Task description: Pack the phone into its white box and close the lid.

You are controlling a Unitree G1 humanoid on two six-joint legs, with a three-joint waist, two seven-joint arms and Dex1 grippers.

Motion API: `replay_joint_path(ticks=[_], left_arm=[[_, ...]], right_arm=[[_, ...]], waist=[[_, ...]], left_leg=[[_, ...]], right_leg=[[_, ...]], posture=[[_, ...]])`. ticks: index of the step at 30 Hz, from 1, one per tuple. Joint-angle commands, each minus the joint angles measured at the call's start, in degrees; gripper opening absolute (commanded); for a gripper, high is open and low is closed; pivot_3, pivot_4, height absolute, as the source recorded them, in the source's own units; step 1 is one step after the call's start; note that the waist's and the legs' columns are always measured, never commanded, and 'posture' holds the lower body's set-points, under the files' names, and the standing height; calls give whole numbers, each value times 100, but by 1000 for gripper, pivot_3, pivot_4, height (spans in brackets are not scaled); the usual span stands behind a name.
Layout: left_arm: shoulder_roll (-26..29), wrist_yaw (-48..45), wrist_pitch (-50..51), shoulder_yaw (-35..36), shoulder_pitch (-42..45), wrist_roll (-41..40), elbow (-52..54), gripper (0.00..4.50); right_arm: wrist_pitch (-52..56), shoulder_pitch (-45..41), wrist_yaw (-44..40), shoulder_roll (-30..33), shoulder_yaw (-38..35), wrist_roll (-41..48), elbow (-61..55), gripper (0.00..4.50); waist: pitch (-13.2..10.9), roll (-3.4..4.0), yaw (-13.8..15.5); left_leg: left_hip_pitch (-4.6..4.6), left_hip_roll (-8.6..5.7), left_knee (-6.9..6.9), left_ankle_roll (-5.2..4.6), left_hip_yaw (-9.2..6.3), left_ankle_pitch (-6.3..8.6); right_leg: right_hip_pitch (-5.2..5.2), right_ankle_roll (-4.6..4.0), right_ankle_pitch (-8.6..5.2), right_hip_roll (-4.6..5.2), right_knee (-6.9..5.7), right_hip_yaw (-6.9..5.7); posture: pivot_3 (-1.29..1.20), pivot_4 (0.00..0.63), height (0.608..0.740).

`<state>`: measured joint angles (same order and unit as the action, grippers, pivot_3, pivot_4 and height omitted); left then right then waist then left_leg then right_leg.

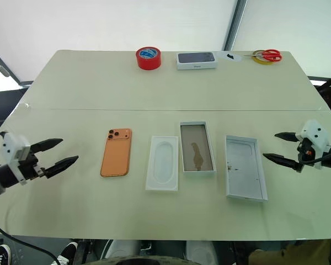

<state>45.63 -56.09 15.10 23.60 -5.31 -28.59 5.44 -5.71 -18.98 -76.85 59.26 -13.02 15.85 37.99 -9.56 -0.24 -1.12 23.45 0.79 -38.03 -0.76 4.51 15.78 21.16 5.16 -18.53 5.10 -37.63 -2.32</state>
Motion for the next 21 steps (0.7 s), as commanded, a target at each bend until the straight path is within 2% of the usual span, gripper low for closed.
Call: replay_joint_path(ticks=[1, 7, 13, 17, 21], left_arm=[[-9, 304, 326, -197, 130, 37, 491, 4500], [-320, 1087, 1364, -564, 488, -213, 1154, 4500], [-549, 1483, 3240, -887, 997, -1452, 1715, 4500], [-999, 2249, 4639, -1079, 1409, -2335, 1848, 4500], [-1502, 2844, 5087, -1064, 1818, -2631, 1580, 4500]], right_arm=[[179, -122, 37, -58, -35, 137, -549, 4453], [630, -130, 76, -260, 91, 288, -1544, 4453], [929, -217, 30, -477, 366, 397, -2401, 4453], [1125, -450, 24, -663, 689, 459, -2938, 4453], [1345, -111, -79, -781, 909, 625, -3691, 4453]], waist=[[0, 0, -1], [0, 0, 27], [-1, -1, 44], [-3, -6, 39], [-4, -7, 76]], left_leg=[[0, 0, 0, 0, 0, 0], [0, -1, -1, 0, 0, -1], [0, -1, -6, 7, -1, -7], [-1, -2, -10, 7, -1, -7], [-1, -2, -11, 8, -7, -8]], right_leg=[[0, 0, 0, 0, 0, 0], [-2, 2, 1, -1, -1, 0], [-7, 3, 1, -3, -4, -1], [-9, 4, 2, -5, -8, -1], [-8, 5, 1, -11, -11, -3]], posture=[[0, 150, 730], [0, 150, 730], [0, 150, 730], [0, 150, 730], [0, 150, 730]])
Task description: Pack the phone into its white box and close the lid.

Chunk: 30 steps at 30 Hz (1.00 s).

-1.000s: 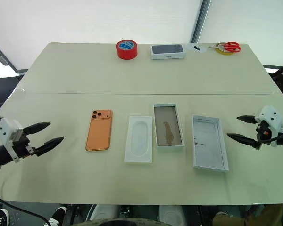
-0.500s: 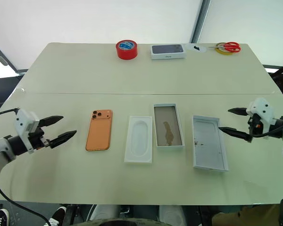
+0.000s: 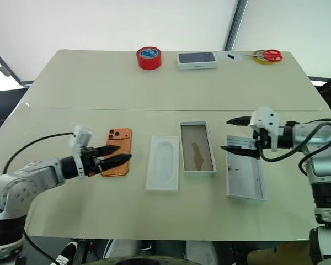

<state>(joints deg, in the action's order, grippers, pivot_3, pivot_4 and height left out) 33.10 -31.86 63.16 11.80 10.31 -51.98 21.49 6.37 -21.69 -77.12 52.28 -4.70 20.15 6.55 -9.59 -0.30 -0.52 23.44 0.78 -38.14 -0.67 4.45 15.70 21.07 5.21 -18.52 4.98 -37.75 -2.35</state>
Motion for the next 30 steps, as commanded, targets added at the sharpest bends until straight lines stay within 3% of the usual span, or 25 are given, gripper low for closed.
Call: replay_joint_path(ticks=[1, 4, 7, 13, 20, 26, 29, 30], left_arm=[[-449, 610, 357, 116, 373, -344, -124, 4500], [-789, 794, 382, -293, 512, -134, -183, 4500], [-1144, 973, 928, -407, 631, -491, -389, 4500], [-1384, 1297, 1284, -655, 843, -293, -655, 4500], [-2094, 1706, 1837, -355, 1166, -581, -1120, 4500], [-1827, 1398, 2029, -394, 1213, -498, -1283, 4500], [-1792, 1302, 2164, -303, 1172, -589, -1283, 3688], [-1779, 1294, 2178, -294, 1157, -571, -1282, 3167]], right_arm=[[159, 228, -44, -115, 136, 200, -695, 4453], [168, 253, 68, -234, 269, 124, -855, 4453], [124, 150, 156, -292, 281, 76, -715, 4453], [-1, 239, 226, -277, 238, 10, -572, 4453], [-167, 264, 322, -300, 230, -53, -473, 4453], [-303, 177, 368, -331, 273, -120, -336, 4453], [-345, 179, 387, -330, 274, -139, -305, 4500], [-347, 187, 390, -329, 273, -136, -310, 4500]], waist=[[0, -2, 27], [-1, -8, 22], [-2, -9, 22], [-2, -10, 23], [0, -9, 131], [0, -10, 112], [0, -10, 109], [0, -10, 109]], left_leg=[[0, 0, -3, 0, -1, 0], [-1, -1, -14, -1, -1, 0], [-2, -4, -14, -1, -1, 0], [-4, -4, -14, 1, -3, -1], [-16, -6, -18, 1, -4, -1], [-16, -6, -20, 1, -5, -2], [-17, -5, -19, 3, -5, -3], [-17, -5, -19, 3, -5, -3]], right_leg=[[-2, 0, 0, 0, 0, 0], [-11, 1, 1, 0, 0, -1], [-11, 1, 1, 0, -2, 0], [-12, 1, 0, -3, -1, -1], [-30, 1, 0, -3, 3, -1], [-32, 1, 0, -5, 3, -2], [-32, 2, 0, -7, 3, -2], [-31, 2, 0, -7, 4, -2]], posture=[[0, 150, 730], [0, 150, 730], [0, 150, 730], [0, 150, 730], [0, 150, 730], [0, 150, 730], [0, 150, 730], [0, 150, 730]])
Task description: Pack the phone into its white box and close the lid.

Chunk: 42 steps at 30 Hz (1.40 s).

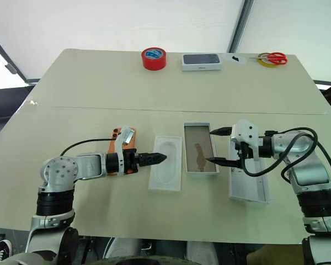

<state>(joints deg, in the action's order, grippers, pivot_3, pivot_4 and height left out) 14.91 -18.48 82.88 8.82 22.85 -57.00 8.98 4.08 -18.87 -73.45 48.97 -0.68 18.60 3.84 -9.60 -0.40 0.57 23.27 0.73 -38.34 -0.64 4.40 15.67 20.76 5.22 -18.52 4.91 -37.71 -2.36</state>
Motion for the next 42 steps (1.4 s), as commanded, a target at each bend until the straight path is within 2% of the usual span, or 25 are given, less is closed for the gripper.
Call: replay_joint_path(ticks=[1, 10, 13, 16, 17, 22, 27, 31, 36, 37, 38, 39, 42], left_arm=[[73, -78, 181, -8, -121, -35, -5, 2679], [117, -161, 204, 21, -175, 33, 52, 2679], [-73, -41, 221, 237, -131, -11, -164, 1781], [-99, 72, 178, 264, -126, 106, -177, 319], [-97, 42, 214, 315, -120, 53, -179, 24], [-159, 138, 558, 1130, -29, -372, -382, 24], [-163, 226, 859, 1649, -43, -609, -465, 24], [-261, 404, 884, 2132, 170, -879, -494, 24], [-249, 493, 447, 2073, 213, -859, -152, 24], [-246, 507, 413, 2050, 198, -870, -126, 0], [-242, 529, 404, 2030, 187, -877, -111, 0], [-247, 558, 403, 2026, 185, -890, -113, 0], [-309, 610, 262, 2039, 164, -917, -80, 0]], right_arm=[[-123, -84, 28, 4, -134, 21, -48, 4500], [-133, -79, 74, -8, -138, 30, -33, 4500], [-142, -99, 80, -10, -124, 21, -25, 4500], [-137, -99, 78, -3, -123, 21, -31, 4500], [-125, -92, 74, 3, -124, 28, -53, 4500], [125, 129, 53, -31, -43, 208, -631, 4500], [471, 481, 156, -191, 221, 286, -1377, 4500], [325, 612, 201, -223, 688, -181, -1487, 4500], [149, 466, 124, -129, 1066, -694, -1084, 4500], [113, 395, 171, -142, 1082, -787, -978, 3924], [46, 332, 219, -144, 1098, -896, -874, 3692], [-49, 277, 245, -134, 1112, -1005, -772, 3252], [-222, 202, 117, -28, 1115, -1132, -539, 1653]], waist=[[-1, -1, 2], [-1, -1, 3], [-1, -1, 9], [1, 0, 15], [1, 1, 9], [0, 0, -9], [-1, -2, -12], [-4, -9, 14], [-8, -15, 10], [-8, -15, 8], [-8, -15, 1], [-8, -15, -1], [-8, -15, 4]], left_leg=[[0, 0, 0, 0, 0, 0], [0, 1, 1, 1, -1, 0], [0, 0, 1, 1, -1, 0], [-1, 0, 1, 1, -2, 0], [-4, 0, 1, 1, -2, 0], [-9, 3, 5, 2, -2, -1], [-8, 5, 9, 5, -2, -2], [-6, 5, 9, 6, -4, -2], [-4, 3, 7, 7, -3, -2], [-4, 2, 7, 7, -3, -2], [-4, 2, 8, 7, -3, -2], [-4, 2, 8, 7, -3, -2], [-4, 3, 8, 9, -3, -3]], right_leg=[[0, 0, 0, 0, 0, 0], [0, 0, 0, 1, 2, 0], [-1, 0, 0, 2, 3, 0], [-3, 0, 0, 2, 3, 0], [-6, 0, 0, 2, 3, 0], [-7, -1, 0, 0, 4, 0], [-5, 0, 0, -2, 5, 0], [-5, 0, 0, 0, 6, 0], [-3, 0, 0, 1, 6, 0], [-3, 0, 0, 0, 6, 0], [-3, 0, 0, 0, 7, 0], [-3, 0, 0, 0, 7, 0], [-2, 0, 0, -2, 7, 0]], posture=[[0, 150, 730], [0, 150, 730], [0, 150, 730], [0, 150, 730], [0, 150, 730], [0, 150, 730], [0, 150, 730], [0, 150, 730], [0, 150, 730], [0, 150, 730], [0, 150, 730], [0, 150, 730], [0, 150, 730]])
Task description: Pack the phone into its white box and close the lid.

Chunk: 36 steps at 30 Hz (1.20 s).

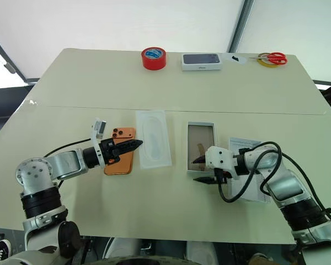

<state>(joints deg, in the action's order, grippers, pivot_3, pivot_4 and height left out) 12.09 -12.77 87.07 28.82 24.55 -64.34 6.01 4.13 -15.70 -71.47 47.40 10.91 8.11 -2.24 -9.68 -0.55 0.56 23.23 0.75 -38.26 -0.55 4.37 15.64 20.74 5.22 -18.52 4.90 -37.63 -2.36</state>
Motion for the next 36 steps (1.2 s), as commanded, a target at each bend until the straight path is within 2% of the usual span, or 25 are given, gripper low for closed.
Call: replay_joint_path(ticks=[1, 2, 3, 9, 16, 17, 18, 19, 23, 28, 33, 36], left_arm=[[-57, 60, -193, 50, -4, -238, 241, 0], [-73, 80, -212, 54, 0, -285, 252, 0], [-86, 112, -216, 55, 5, -326, 258, 0], [-199, 413, -427, 80, 287, -509, 79, 0], [-289, 638, -730, -84, 491, -556, -242, 0], [-297, 618, -804, -174, 502, -478, -260, 0], [-314, 641, -812, -249, 521, -444, -327, 0], [-313, 600, -835, -333, 528, -428, -356, 0], [-143, 297, -1055, -733, 563, -158, -436, 0], [87, -253, -1272, -1184, 832, 132, -789, 0], [155, -891, -1545, -1681, 1210, 571, -1355, 0], [206, -1355, -1618, -2031, 1387, 820, -1618, 0]], right_arm=[[-150, -141, -149, 121, -73, 13, 54, 1105], [-93, -163, -192, 108, -92, 88, 40, 457], [-55, -184, -217, 92, -105, 135, 21, 54], [425, -463, 118, -447, 35, 214, -225, 54], [1026, -765, 749, -1051, 411, -167, -361, 54], [1274, -785, 741, -1110, 389, -25, -425, 468], [1472, -769, 685, -1136, 387, 120, -564, 613], [1497, -743, 659, -1126, 394, 141, -665, 938], [1297, -643, 476, -863, 108, 318, -875, 2952], [1092, -661, 275, -323, -545, 565, -480, 2952], [458, -617, 248, 92, -761, 281, 231, 2952], [260, -640, 342, 117, -812, 230, 501, 2952]], waist=[[0, -1, 10], [-1, -2, 9], [-1, -3, 8], [-2, -4, 1], [-2, -4, 7], [-2, -4, 12], [-2, -4, 15], [-2, -4, 16], [-3, -5, 8], [-3, -5, 22], [-6, -10, 10], [-6, -10, -2]], left_leg=[[0, 0, 0, 0, 0, 0], [0, 0, 0, 0, 0, 0], [0, 0, 0, 0, 0, 0], [0, 2, 1, 3, -1, -2], [3, 1, 0, 3, -2, -2], [3, 1, 0, 4, -1, -2], [4, 1, 0, 4, -1, -2], [5, 1, 0, 4, -1, -2], [5, 0, 0, 4, -1, -2], [6, 0, 1, 4, -1, -2], [6, 0, 1, 3, -1, -2], [7, 2, 3, 4, 1, -3]], right_leg=[[0, 0, 0, 0, 0, 0], [-1, 0, 0, 0, 2, 0], [-2, 0, 0, 0, 2, 0], [-1, 0, 0, -2, 2, -1], [1, 0, 0, -4, 2, -1], [2, 0, 0, -4, 2, -1], [2, 1, 0, -4, 2, -2], [2, 1, 0, -4, 2, -2], [2, 1, 0, -7, 2, -2], [3, 1, 1, -9, 3, -2], [2, 1, 1, -11, 5, -2], [5, 1, 0, -12, 5, -2]], posture=[[0, 150, 730], [0, 150, 730], [0, 150, 730], [0, 150, 730], [0, 150, 730], [0, 150, 730], [0, 150, 730], [0, 150, 730], [0, 150, 730], [0, 150, 730], [0, 150, 730], [0, 150, 730]])
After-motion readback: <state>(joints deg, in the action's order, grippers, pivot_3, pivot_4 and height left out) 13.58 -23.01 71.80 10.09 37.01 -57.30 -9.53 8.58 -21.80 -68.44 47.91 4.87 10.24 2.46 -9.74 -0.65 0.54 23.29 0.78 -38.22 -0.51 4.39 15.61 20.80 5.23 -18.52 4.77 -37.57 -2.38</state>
